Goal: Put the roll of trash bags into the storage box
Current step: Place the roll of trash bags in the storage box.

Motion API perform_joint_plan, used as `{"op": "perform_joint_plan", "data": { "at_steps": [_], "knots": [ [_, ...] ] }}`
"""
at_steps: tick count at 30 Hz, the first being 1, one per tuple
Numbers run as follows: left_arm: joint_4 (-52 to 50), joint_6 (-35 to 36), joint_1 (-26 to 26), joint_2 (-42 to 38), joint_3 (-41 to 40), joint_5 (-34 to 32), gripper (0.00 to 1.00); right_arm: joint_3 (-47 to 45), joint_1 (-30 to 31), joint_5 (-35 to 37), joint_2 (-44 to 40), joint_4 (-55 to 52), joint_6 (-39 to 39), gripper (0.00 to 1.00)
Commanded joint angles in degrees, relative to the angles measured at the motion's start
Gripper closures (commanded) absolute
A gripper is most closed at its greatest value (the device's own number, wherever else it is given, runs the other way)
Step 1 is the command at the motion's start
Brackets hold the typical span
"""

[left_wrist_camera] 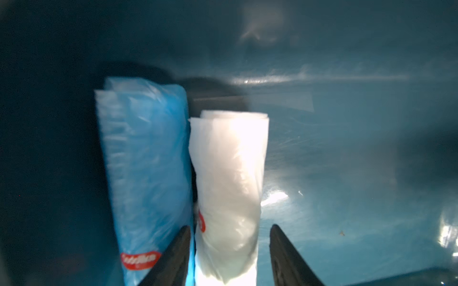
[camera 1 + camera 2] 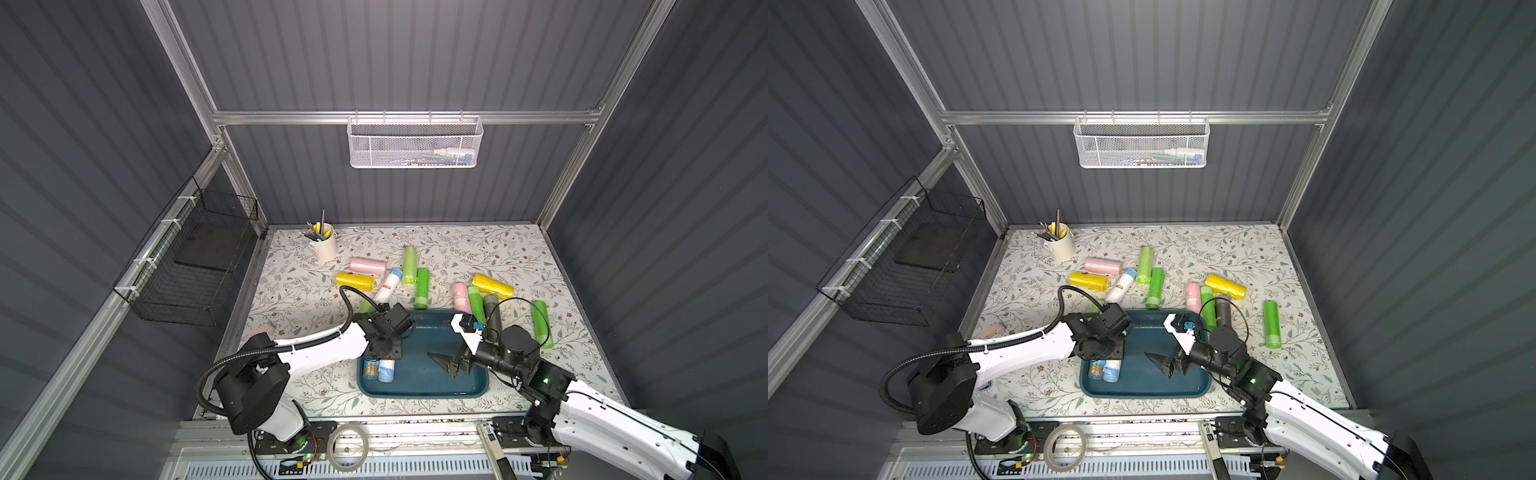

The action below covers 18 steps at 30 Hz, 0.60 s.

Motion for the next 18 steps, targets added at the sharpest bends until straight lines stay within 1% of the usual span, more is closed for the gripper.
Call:
{"op": "perform_joint_plan", "data": {
  "at_steps": [1,6,10,12,15,16,17,18],
  "knots": [
    [-3.56,1.38,-0.22,-1.56,1.68,-1.31,0.46,-0.43,0.17,-0.09,-0.06,0.49,0.12,0.01],
    [-5.90,2.43,-0.21,-2.95,3.33,-1.23,0.46,-0.37,0.17,-0.01,0.02,0.49,0.12,0.01],
    [-10.76,4.29,-0.19,-6.92,6.80,-3.21,0.46,-0.35,0.18,0.15,0.03,0.49,0.03,0.01],
    [-14.16,5.34,-0.19,-9.47,8.96,-5.36,0.45,-0.35,0.17,-0.02,0.17,0.49,0.03,0.01],
    [-21.55,6.52,0.14,-11.61,12.22,-12.86,0.41,-0.28,0.17,-0.01,0.37,0.54,0.03,0.01],
    [-24.49,7.21,0.85,-11.52,13.09,-15.02,0.39,-0.26,0.17,0.01,0.37,0.49,0.08,0.01],
    [-26.25,8.17,2.13,-11.42,13.53,-15.83,0.38,-0.18,0.17,-0.08,0.42,0.49,0.03,0.01],
    [-26.87,9.75,4.44,-11.32,13.42,-15.42,0.38,-0.17,0.19,-0.02,0.33,0.45,0.15,0.01]
  ]
}}
